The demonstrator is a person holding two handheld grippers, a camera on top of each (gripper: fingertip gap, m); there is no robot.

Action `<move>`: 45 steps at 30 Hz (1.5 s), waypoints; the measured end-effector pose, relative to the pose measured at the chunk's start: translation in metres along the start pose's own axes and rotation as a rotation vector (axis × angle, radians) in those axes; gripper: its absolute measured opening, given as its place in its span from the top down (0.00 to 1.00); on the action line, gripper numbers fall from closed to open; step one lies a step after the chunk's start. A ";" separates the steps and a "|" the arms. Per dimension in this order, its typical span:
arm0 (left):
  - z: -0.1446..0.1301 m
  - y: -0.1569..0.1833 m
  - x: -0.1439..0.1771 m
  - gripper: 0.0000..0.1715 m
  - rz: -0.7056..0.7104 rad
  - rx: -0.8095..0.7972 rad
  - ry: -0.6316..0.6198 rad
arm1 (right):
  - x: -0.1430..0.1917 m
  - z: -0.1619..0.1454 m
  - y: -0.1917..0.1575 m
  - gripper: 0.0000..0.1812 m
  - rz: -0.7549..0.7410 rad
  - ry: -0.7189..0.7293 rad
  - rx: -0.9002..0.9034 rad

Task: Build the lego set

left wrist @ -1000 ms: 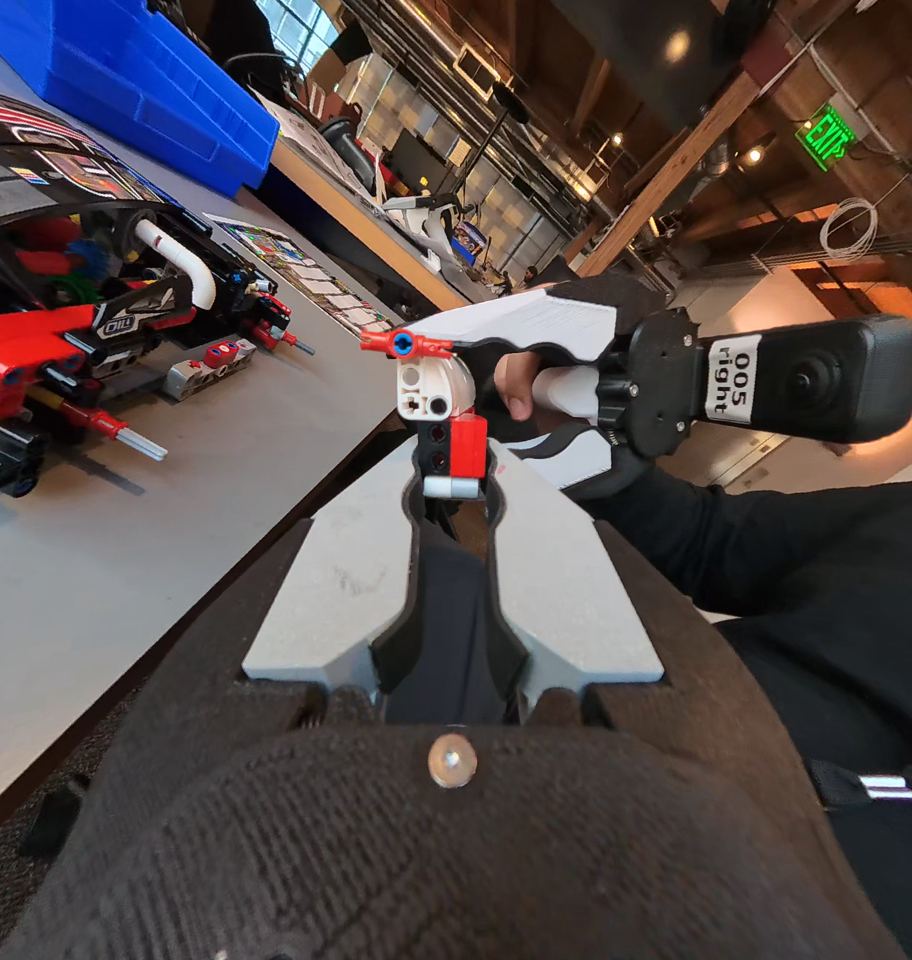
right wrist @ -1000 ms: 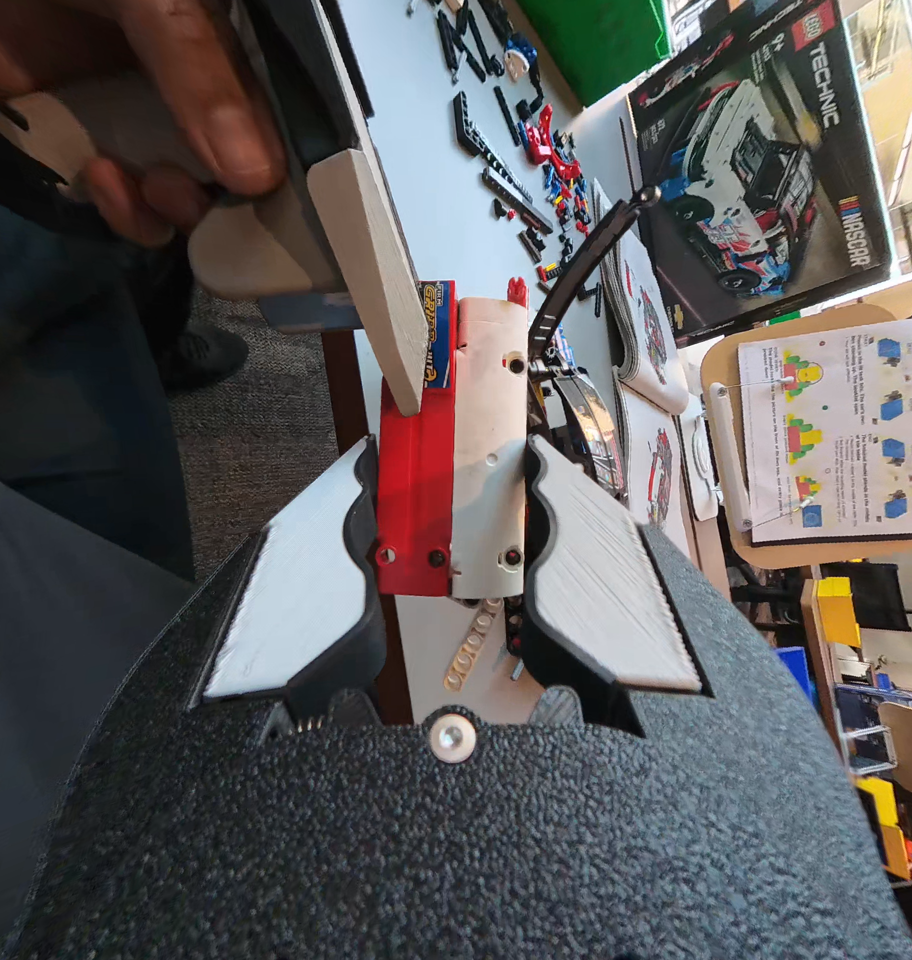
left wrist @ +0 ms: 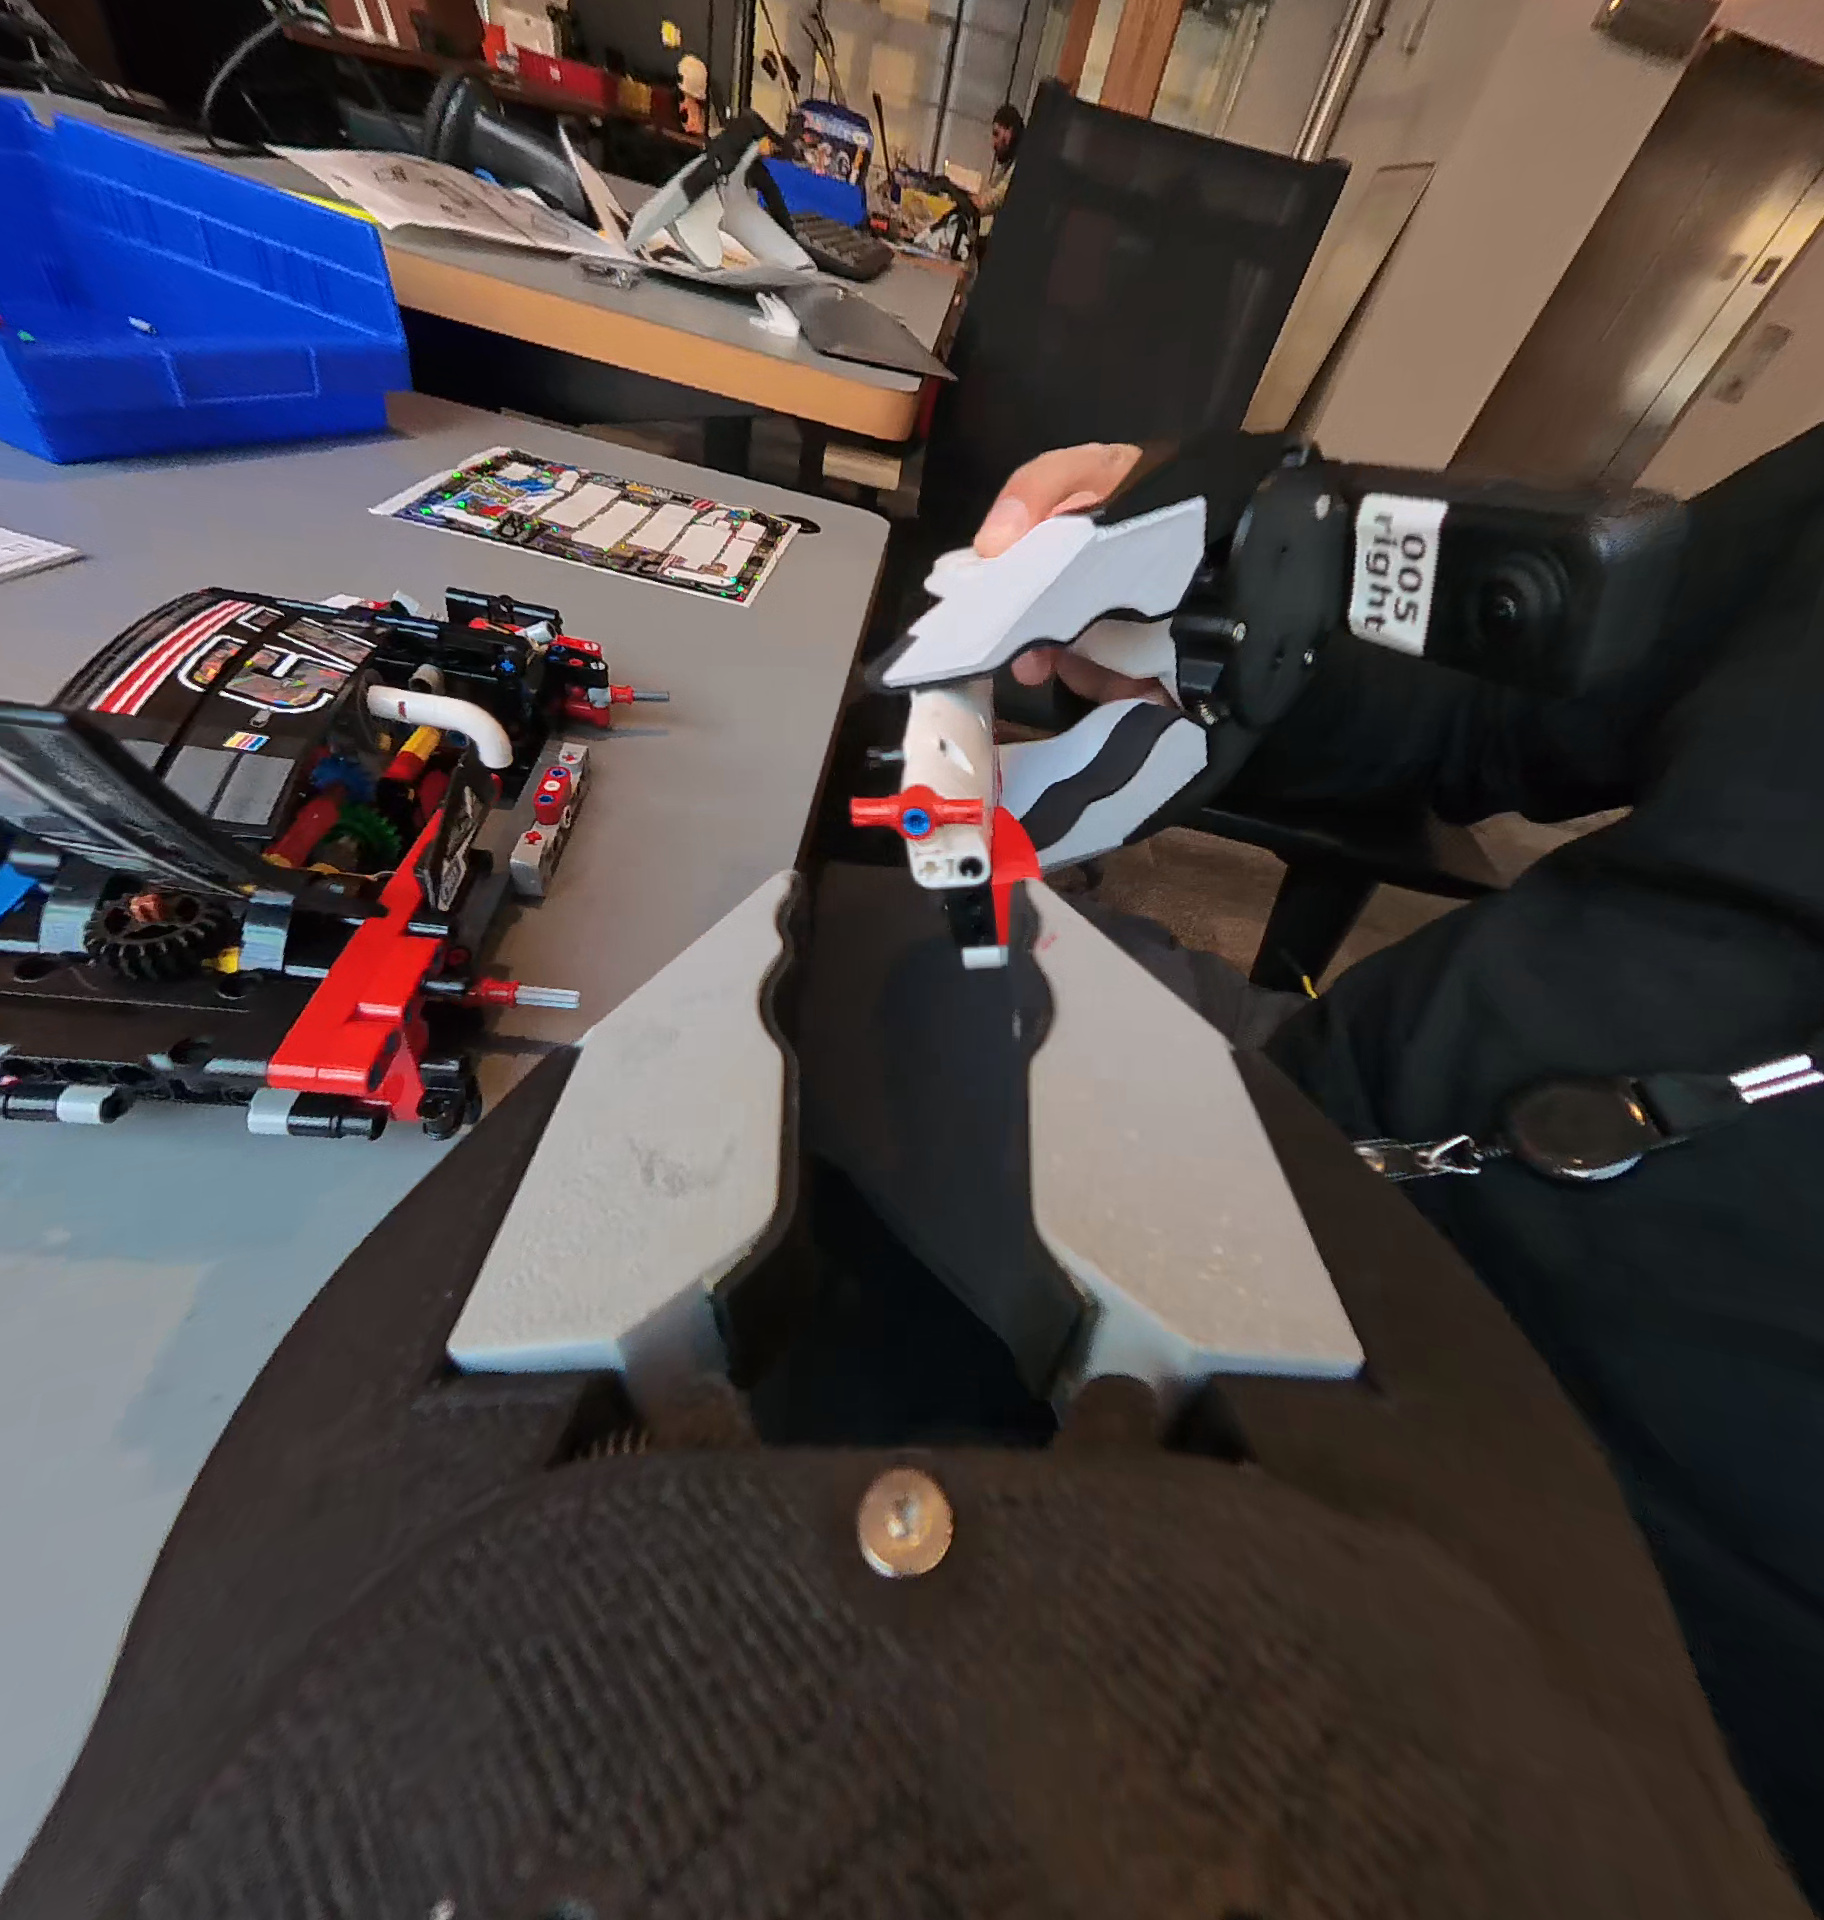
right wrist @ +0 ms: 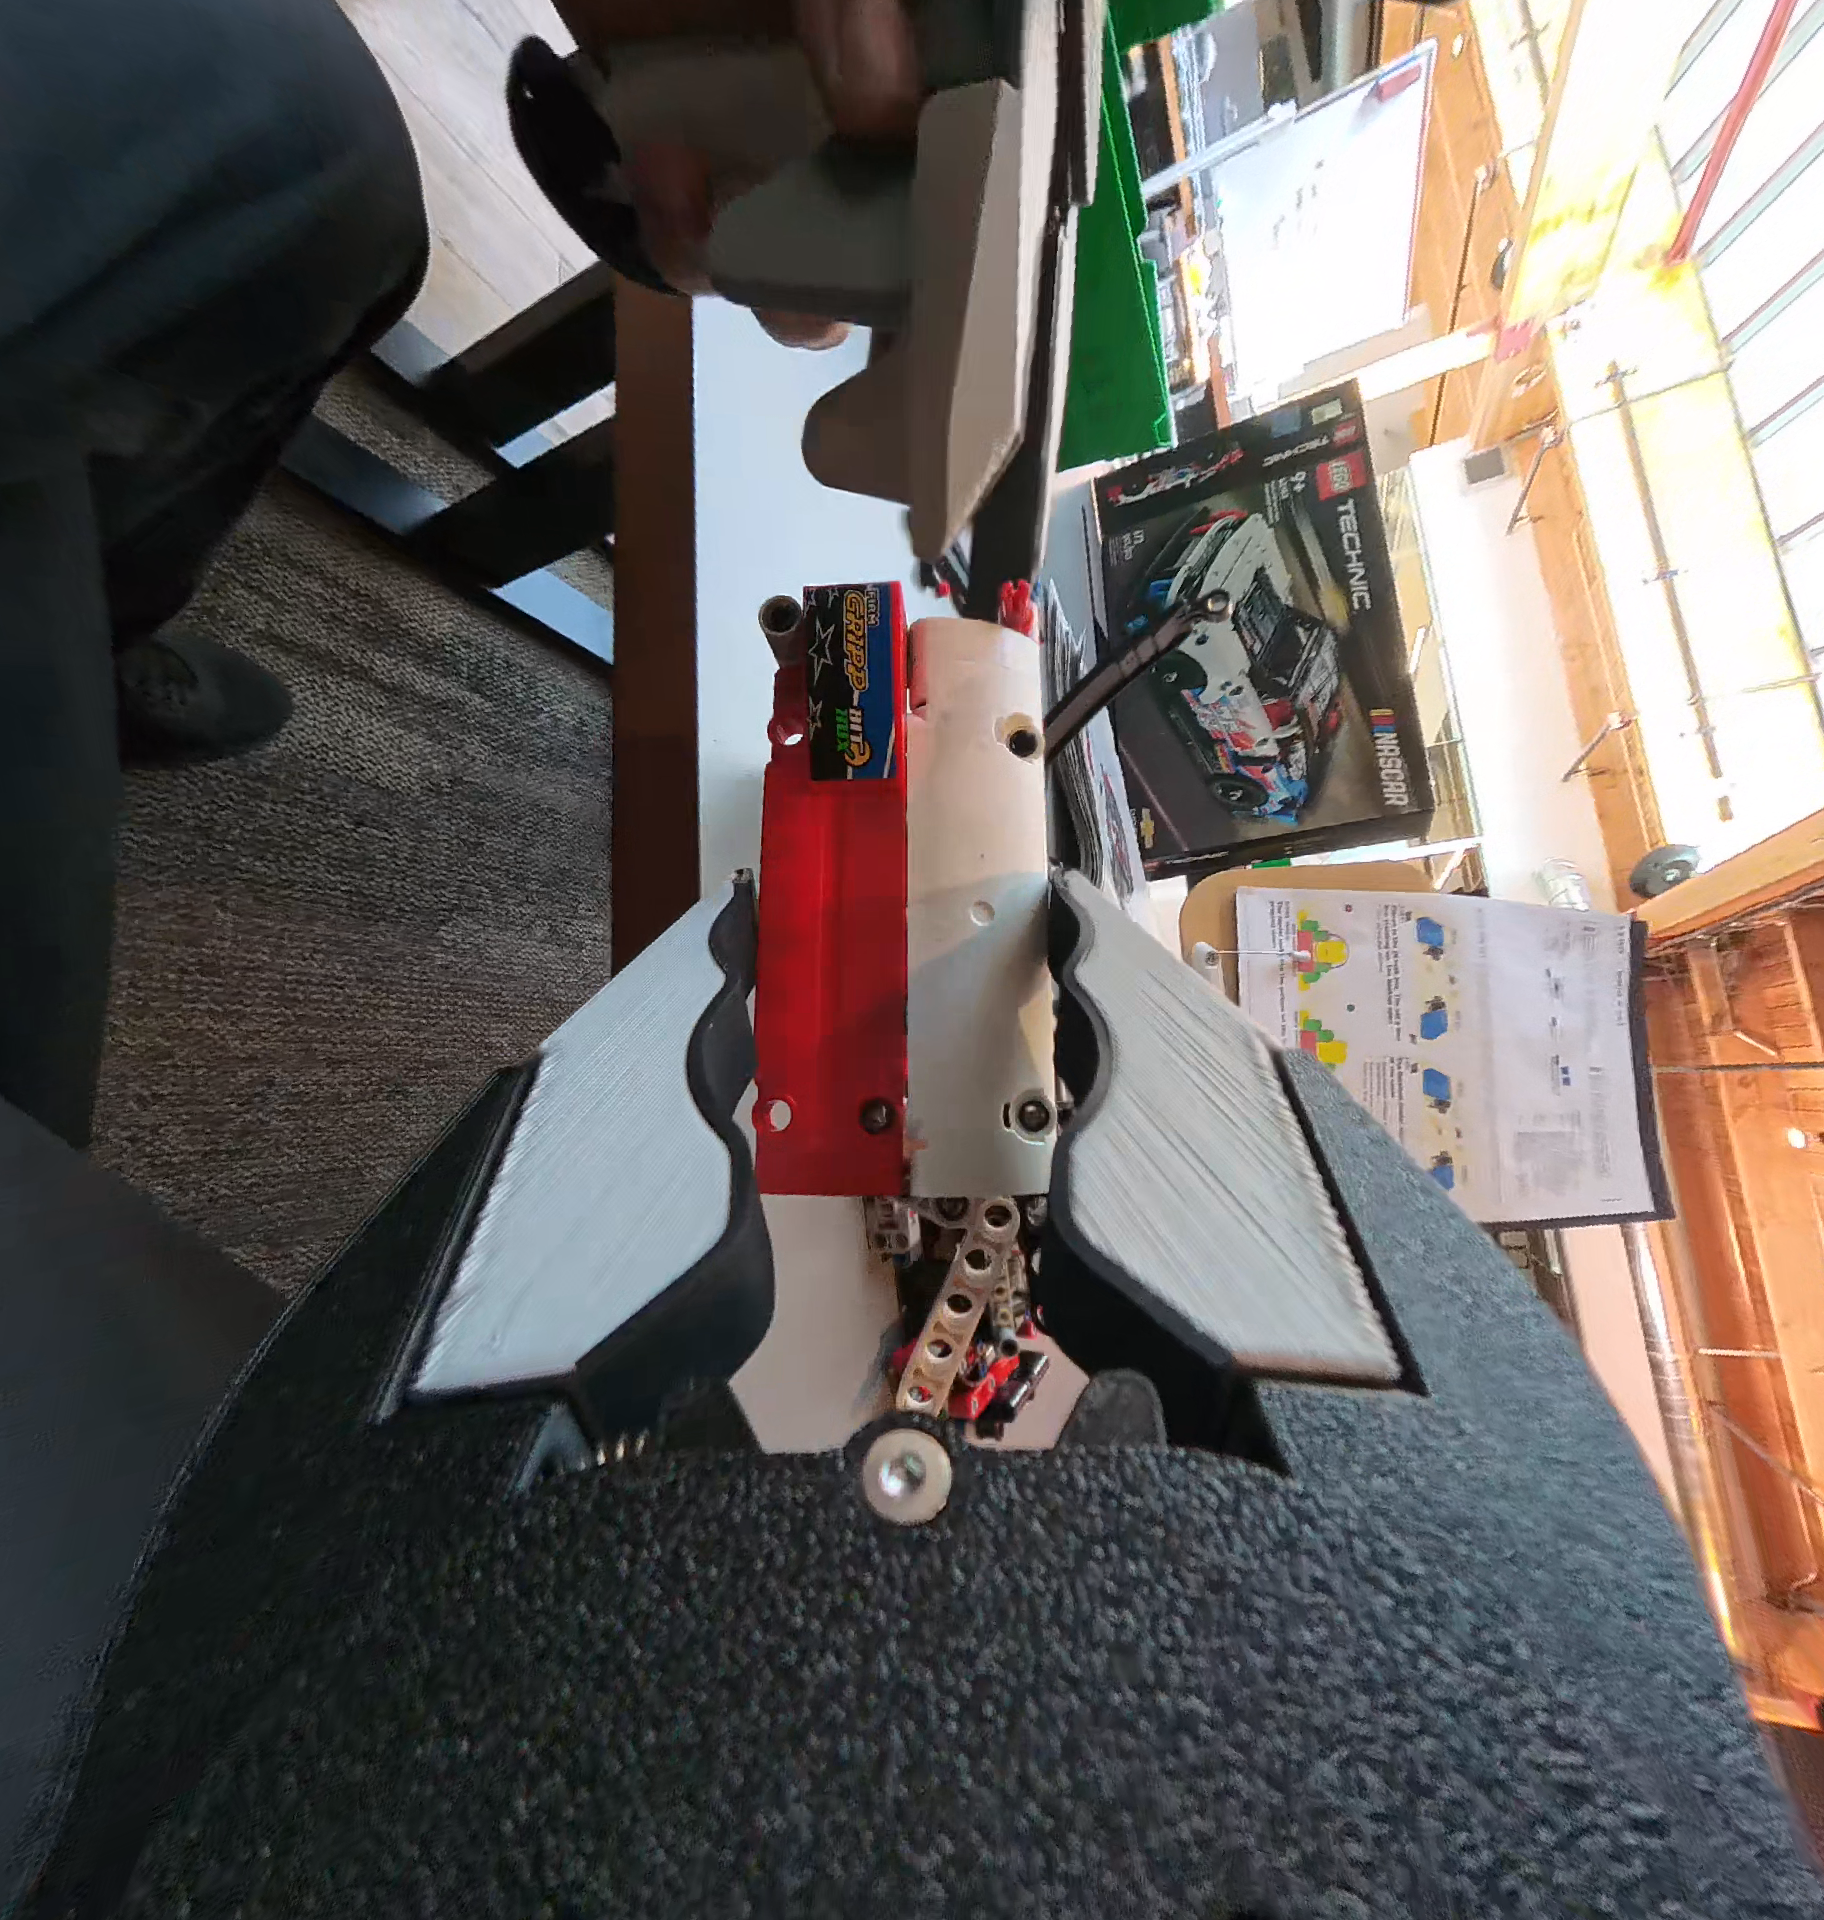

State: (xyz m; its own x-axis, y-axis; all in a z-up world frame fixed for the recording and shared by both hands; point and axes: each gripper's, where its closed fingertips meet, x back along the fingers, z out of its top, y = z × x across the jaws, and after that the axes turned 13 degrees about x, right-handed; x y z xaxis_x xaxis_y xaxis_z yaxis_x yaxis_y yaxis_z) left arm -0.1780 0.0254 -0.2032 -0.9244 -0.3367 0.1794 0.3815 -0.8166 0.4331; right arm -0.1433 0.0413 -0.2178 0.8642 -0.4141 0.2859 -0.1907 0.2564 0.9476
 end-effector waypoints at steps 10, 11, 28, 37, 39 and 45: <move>-0.003 0.007 -0.005 0.84 -0.096 -0.012 -0.021 | -0.006 0.006 -0.009 0.70 -0.019 0.016 0.033; -0.005 0.006 -0.006 0.87 -0.090 -0.013 -0.023 | -0.007 0.006 -0.011 0.70 -0.016 0.016 0.034; -0.009 -0.001 -0.008 0.87 -0.076 0.079 -0.003 | -0.013 -0.001 -0.017 0.70 -0.039 -0.024 0.057; -0.008 -0.001 -0.009 0.87 -0.093 0.120 0.018 | -0.014 -0.004 -0.015 0.70 -0.072 -0.044 0.094; -0.008 -0.002 -0.009 0.87 -0.089 0.116 0.017 | -0.015 -0.004 -0.015 0.71 -0.078 -0.047 0.102; -0.012 -0.004 -0.010 0.81 -0.068 0.083 -0.006 | -0.017 -0.008 -0.013 0.71 -0.092 -0.049 0.110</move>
State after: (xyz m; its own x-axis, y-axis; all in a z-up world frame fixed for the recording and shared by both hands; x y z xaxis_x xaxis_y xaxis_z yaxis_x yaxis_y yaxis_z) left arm -0.1699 0.0266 -0.2174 -0.9483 -0.2786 0.1522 0.3167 -0.7960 0.5159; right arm -0.1522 0.0518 -0.2365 0.8571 -0.4744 0.2009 -0.1635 0.1193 0.9793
